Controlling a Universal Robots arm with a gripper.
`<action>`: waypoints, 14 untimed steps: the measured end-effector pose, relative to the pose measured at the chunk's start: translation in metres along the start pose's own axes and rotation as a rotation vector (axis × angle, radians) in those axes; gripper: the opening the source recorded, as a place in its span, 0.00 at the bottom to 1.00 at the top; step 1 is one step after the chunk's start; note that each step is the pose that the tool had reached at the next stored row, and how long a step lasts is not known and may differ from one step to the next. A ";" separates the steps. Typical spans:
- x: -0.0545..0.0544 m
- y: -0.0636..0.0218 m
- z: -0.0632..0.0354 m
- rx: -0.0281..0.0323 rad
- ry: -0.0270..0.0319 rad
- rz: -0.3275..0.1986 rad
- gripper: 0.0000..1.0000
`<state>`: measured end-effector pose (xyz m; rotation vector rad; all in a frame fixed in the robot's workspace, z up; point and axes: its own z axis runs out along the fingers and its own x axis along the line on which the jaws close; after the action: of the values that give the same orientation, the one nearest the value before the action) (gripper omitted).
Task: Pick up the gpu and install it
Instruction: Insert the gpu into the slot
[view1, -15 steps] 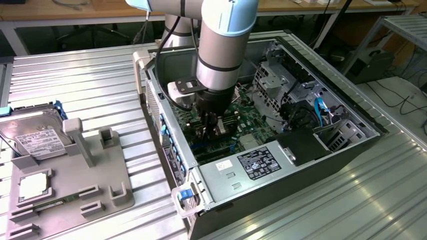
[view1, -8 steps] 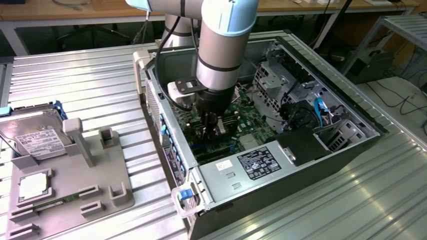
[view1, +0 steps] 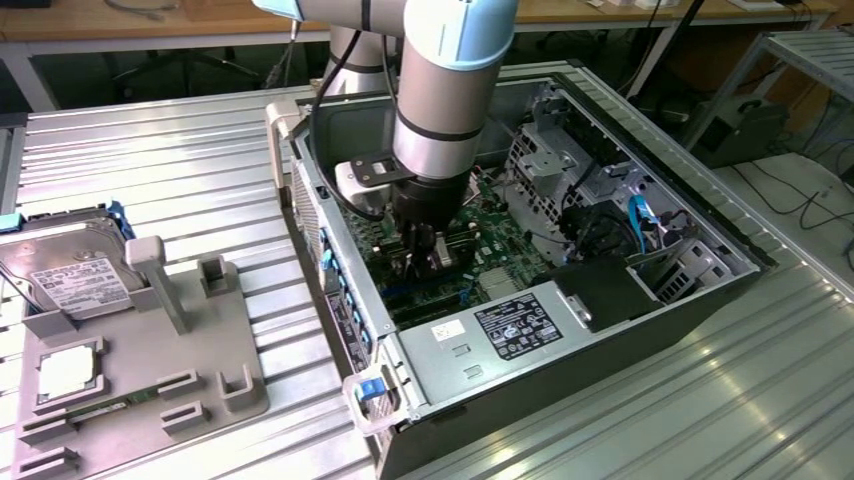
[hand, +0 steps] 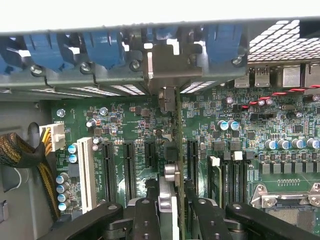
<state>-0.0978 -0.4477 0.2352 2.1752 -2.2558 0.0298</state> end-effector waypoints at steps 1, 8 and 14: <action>0.000 0.0000 0.0000 0.0000 0.0001 0.000 0.30; 0.000 0.0001 0.0020 -0.0003 0.0007 0.000 0.30; 0.000 0.0001 0.0045 -0.0004 0.0009 0.000 0.30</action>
<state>-0.0979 -0.4479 0.2306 2.1747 -2.2551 0.0303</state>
